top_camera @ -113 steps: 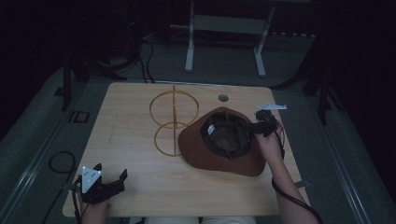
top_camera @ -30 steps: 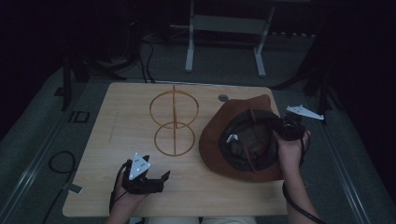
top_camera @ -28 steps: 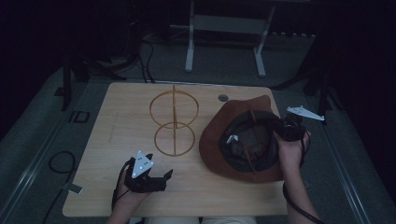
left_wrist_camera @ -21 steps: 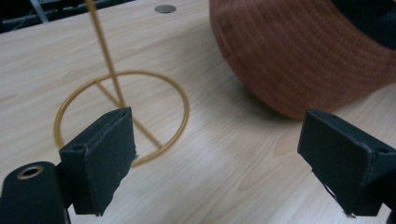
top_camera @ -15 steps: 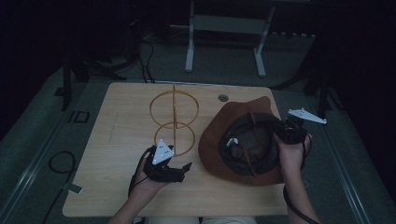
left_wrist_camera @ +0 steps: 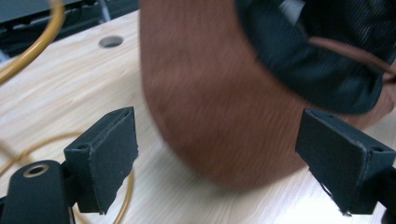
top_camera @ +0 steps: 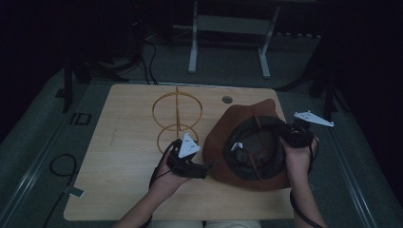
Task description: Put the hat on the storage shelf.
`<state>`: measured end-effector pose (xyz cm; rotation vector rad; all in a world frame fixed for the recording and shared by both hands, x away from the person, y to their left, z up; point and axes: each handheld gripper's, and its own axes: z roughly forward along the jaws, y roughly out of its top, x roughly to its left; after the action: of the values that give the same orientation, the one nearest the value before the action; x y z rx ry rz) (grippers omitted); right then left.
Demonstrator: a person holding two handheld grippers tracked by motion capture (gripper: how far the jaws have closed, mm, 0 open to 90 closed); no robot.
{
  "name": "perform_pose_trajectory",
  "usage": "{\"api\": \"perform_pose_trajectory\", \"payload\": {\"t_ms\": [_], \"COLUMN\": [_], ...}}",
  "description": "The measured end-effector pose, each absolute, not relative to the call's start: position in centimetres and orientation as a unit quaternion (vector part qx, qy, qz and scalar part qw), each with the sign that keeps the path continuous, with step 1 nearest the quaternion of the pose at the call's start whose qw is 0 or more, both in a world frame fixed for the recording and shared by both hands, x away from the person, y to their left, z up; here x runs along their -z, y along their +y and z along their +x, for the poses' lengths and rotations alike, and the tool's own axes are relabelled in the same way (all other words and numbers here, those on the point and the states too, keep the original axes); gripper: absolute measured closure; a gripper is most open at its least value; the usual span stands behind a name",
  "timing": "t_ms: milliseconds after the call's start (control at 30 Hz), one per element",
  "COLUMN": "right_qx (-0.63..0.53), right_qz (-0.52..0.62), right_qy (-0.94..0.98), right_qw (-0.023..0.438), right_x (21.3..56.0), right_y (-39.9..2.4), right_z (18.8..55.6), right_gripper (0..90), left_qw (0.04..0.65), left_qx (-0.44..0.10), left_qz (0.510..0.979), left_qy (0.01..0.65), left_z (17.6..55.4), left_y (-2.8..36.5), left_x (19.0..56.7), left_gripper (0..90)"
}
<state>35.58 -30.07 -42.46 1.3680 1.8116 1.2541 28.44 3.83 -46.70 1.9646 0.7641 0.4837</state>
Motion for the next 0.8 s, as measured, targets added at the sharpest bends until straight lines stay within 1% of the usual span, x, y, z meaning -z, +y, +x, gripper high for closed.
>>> {"api": "perform_pose_trajectory", "payload": {"t_ms": [67, 400, 700, 800], "right_qx": [-0.466, -0.468, -0.471, -0.472], "right_qz": [0.507, 0.501, 0.496, 0.492], "right_qy": [0.673, 0.678, 0.680, 0.684], "right_qw": [0.269, 0.265, 0.263, 0.260], "right_x": [42.5, 42.4, 42.2, 42.1], "right_y": [-30.0, -29.8, -29.6, -29.5], "right_z": [35.6, 35.5, 35.3, 35.2], "right_gripper": [84.2, 84.2, 84.2, 84.2], "left_qw": [0.470, 0.461, 0.416, 0.408], "left_qx": [-0.193, -0.202, -0.231, -0.239], "left_qz": [0.805, 0.813, 0.812, 0.808], "left_qy": [0.304, 0.292, 0.337, 0.351], "left_z": [29.2, 31.6, 34.0, 34.6], "left_y": [2.1, -1.9, -5.0, -5.4], "left_x": [46.2, 44.6, 44.6, 44.8], "left_gripper": [14.2, 14.3, 15.5, 18.0]}}
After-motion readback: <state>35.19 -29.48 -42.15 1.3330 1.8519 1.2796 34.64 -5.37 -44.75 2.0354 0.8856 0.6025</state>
